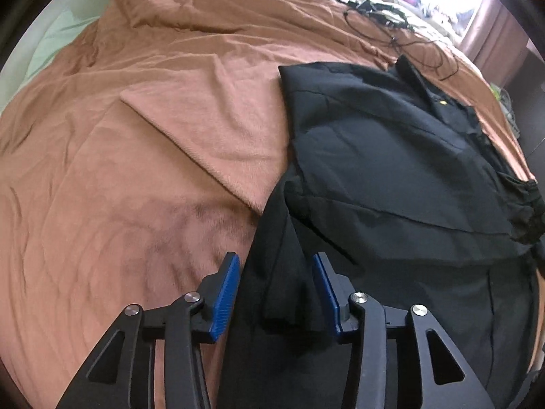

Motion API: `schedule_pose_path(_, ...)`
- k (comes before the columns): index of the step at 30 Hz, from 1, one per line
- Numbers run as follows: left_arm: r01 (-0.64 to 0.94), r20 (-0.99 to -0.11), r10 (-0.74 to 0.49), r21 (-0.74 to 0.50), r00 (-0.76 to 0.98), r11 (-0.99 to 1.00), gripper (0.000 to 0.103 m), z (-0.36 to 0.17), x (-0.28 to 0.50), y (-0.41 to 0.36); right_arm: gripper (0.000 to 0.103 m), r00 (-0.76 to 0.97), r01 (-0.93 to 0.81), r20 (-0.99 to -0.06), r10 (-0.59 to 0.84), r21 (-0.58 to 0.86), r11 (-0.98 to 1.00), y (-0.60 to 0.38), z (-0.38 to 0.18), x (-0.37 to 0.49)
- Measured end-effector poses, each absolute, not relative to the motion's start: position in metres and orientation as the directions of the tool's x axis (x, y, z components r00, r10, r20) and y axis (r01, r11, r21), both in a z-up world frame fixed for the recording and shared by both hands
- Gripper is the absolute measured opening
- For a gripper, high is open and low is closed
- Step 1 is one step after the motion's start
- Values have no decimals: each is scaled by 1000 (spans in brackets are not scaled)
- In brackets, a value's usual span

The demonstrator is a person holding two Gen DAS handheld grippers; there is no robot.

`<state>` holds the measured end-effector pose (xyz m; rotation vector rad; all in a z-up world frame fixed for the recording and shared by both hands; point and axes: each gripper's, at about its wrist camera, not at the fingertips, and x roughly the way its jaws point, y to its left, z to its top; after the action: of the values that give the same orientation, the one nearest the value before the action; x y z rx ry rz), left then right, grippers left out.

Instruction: Fold large clothes

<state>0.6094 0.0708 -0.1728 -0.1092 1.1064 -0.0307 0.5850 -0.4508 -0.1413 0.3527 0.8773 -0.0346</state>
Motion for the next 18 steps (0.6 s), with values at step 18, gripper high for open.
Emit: schedule_pose_path(18,-73,-890,-45,-87,454,993,38,-175,628,76,35,623,223,-777,97,294,929,-497,-155,586)
